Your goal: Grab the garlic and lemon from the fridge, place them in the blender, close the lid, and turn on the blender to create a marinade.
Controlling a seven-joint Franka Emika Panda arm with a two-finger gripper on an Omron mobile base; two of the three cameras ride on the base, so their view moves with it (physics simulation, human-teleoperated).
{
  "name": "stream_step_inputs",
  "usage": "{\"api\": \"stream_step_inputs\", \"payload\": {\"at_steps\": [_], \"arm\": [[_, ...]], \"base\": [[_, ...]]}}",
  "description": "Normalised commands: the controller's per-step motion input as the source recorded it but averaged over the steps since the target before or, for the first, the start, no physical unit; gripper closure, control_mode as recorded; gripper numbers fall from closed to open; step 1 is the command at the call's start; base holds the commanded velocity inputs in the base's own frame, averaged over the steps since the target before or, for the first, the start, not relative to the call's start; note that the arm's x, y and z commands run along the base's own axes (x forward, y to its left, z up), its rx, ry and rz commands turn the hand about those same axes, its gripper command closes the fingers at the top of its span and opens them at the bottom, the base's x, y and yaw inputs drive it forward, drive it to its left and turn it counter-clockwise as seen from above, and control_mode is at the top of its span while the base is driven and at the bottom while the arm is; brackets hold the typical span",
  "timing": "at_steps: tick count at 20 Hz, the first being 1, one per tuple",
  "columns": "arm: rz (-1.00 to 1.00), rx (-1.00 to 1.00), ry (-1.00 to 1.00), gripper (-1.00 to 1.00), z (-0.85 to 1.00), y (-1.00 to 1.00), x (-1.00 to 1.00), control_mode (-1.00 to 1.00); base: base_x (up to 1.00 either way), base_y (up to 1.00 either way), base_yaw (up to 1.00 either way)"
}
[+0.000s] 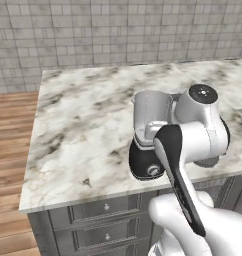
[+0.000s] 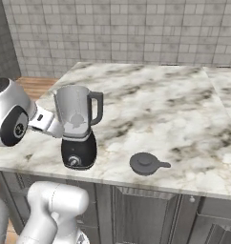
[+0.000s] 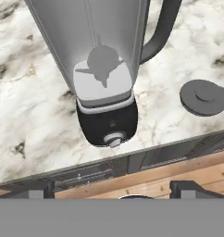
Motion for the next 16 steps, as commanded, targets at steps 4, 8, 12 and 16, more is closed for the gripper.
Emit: {"api": "stream_step_inputs", "payload": {"at_steps": [4, 8, 12, 16], "arm": [[0.0, 0.0, 0.19, -1.0, -0.28, 0.05, -0.04, -1.0], [0.01, 0.0, 0.05, -1.0, -0.07, 0.0, -0.48, 1.0], [0.0, 0.0, 0.0, -1.0, 0.0, 0.0, 0.0, 1.0], [0.0, 0.0, 0.0, -1.0, 0.0, 0.0, 0.0, 1.0]], "base": [[0.0, 0.0, 0.0], [-0.25, 0.0, 0.01], [-0.92, 0.44, 0.23], [-0.2, 0.99, 0.61]]}}
